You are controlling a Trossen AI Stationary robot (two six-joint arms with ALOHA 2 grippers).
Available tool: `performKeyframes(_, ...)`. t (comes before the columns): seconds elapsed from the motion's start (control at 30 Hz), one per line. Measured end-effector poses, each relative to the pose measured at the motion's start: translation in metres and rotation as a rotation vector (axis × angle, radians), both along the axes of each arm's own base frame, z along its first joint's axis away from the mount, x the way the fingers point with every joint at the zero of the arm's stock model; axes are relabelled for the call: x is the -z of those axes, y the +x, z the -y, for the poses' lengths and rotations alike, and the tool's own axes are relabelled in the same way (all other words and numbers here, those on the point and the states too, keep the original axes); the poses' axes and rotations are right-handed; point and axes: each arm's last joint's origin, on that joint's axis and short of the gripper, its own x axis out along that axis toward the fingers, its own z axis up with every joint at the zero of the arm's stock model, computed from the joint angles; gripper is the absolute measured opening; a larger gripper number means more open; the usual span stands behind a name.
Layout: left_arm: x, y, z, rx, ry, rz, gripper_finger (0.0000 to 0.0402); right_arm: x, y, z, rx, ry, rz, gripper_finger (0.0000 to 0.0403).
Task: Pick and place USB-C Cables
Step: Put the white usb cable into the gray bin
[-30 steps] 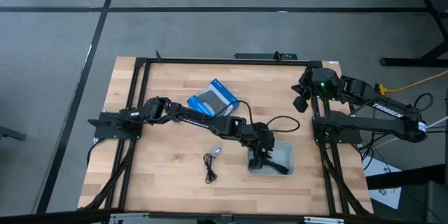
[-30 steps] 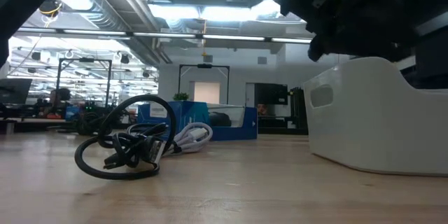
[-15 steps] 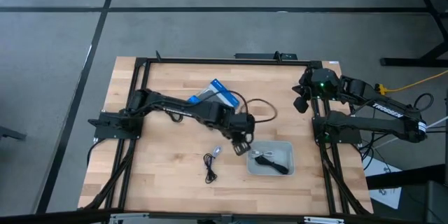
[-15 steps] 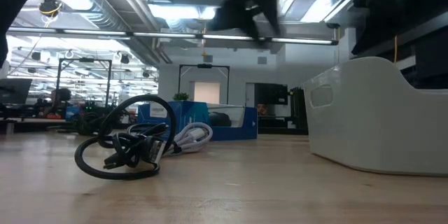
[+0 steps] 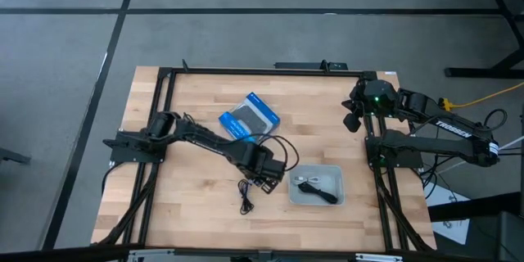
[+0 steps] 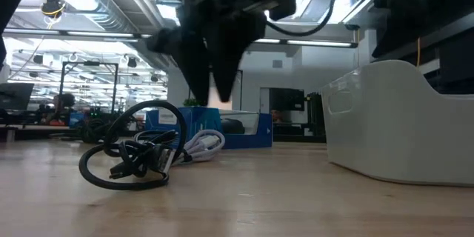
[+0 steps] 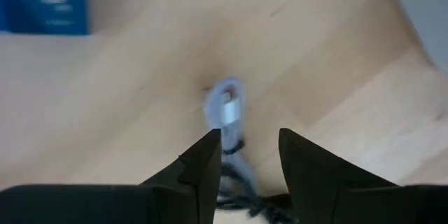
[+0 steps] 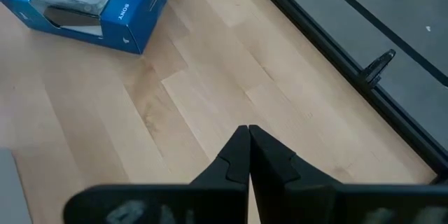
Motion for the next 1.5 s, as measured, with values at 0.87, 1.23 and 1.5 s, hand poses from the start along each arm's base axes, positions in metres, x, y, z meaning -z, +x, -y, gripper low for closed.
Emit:
performKeyframes(0.87,0.061,-0.021,-0.007,0.04,0.004,-0.052,0.0103,0.0,0.0,0.0,0.0,0.0,0.0,0.0007)
performKeyframes(1.23,0.05,-0.01,-0.001,0.214,0.191,0.018,0.0036,0.0,0.0,0.0,0.0,0.0,0.0,0.0007)
performKeyframes(1.5,-0.016,0.023,-0.005,0.431,0.447,0.204,0.0036,0.0,0.0,0.0,-0.001,0.0,0.0,0.0007)
